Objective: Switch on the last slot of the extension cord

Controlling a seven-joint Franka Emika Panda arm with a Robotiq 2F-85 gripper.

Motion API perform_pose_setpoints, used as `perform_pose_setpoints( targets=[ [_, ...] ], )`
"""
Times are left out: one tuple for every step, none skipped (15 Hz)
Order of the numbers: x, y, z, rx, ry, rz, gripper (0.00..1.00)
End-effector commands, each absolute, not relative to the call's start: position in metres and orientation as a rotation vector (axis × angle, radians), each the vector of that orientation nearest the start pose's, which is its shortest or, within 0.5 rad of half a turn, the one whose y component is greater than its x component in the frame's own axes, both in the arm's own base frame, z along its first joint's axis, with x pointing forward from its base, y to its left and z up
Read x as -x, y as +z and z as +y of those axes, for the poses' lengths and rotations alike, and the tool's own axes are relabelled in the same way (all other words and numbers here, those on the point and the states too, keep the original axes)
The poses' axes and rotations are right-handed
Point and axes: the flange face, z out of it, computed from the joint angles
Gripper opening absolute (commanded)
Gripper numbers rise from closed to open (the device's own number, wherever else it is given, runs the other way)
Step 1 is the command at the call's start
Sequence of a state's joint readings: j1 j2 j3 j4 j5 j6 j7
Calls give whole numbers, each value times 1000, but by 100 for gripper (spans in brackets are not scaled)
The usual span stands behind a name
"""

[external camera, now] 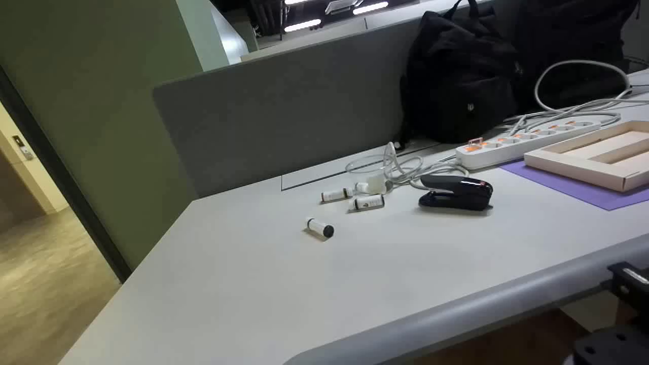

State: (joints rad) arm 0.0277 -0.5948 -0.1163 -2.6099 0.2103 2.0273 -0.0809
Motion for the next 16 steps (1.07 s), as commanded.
perform_pose_setpoints(
  targets=[
    [-363,445,-20,2886,-35,116,100],
    [-363,445,-20,2886,-35,116,100],
    [-363,445,-20,2886,-35,116,100],
    [-363,445,-20,2886,-35,116,100],
    [-363,446,-20,2886,-35,116,100],
    [-363,445,-20,2886,-35,116,100],
    [-363,445,-20,2886,-35,116,100],
    [-363,445,-20,2886,-35,116,100],
    [-363,445,-20,2886,-35,116,100],
    [-363,445,-20,2886,-35,116,100],
    [-363,445,-20,2886,-35,116,100],
    [-370,449,-26,2873,-151,145,100],
    [-377,454,-31,2864,-275,180,100],
    [-385,457,-36,2875,-361,188,100],
    [-392,460,-44,2875,-457,221,100],
    [-403,464,-56,2856,-542,273,100]
  ],
)
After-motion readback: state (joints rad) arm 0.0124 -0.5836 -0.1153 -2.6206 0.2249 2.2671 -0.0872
